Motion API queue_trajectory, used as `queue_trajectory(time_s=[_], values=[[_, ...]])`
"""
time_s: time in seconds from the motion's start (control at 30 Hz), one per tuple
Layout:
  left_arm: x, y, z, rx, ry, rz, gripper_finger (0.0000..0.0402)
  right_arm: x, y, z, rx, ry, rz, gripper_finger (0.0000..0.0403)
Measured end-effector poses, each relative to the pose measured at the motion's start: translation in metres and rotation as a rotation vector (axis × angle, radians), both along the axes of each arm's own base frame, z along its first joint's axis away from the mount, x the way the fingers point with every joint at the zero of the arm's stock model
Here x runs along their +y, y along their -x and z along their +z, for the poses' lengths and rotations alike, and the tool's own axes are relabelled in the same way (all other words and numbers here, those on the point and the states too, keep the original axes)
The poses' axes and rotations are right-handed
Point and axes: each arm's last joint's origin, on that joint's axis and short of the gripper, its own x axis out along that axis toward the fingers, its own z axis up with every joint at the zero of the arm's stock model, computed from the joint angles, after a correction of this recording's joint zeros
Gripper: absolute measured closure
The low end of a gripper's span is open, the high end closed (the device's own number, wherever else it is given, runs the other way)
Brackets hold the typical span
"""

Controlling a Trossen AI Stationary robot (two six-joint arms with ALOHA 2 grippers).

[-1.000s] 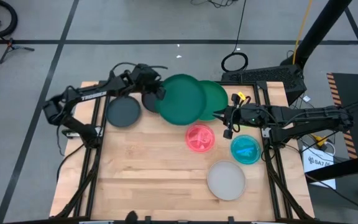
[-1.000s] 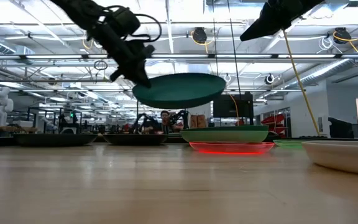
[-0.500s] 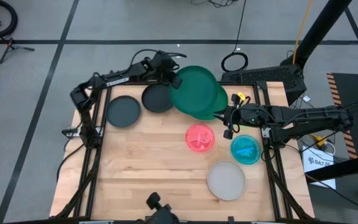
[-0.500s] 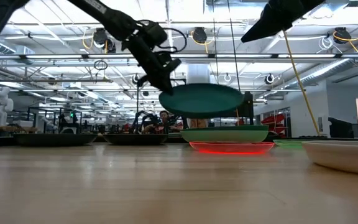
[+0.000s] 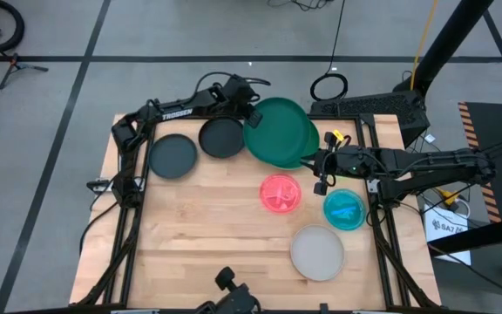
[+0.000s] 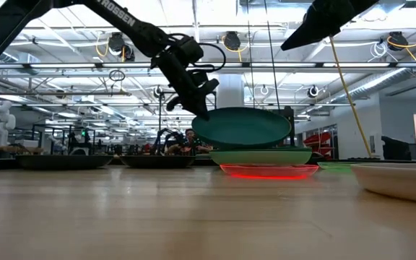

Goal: Stack plastic plates
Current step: Stack the dark green plate on top of the green plate, then stack the right black plate on top of the dark green plate

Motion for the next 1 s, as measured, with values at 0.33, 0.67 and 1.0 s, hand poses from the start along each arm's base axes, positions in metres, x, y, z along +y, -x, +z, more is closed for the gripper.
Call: queue_trajectory(time_s=[0.33,0.67,1.0], values=[[-0.0002,-0.001,0.0011,-0.024,0.014,-0.024,0.0342,0.0,0.0,0.0,0.0,0.001,-0.001,0.0358],[-0.0005,-0.0011,0.0011,-0.027,0.018,-0.038,0.0327,-0.0001,0.0,-0.0001,0.0,0.001,-0.002,0.0358],[-0.005,-0.0037,0.0008,0.01,-0.042,-0.197,0.0327,-0.0001,0.0,-0.0001,0.001,0.004,0.0,0.0358]])
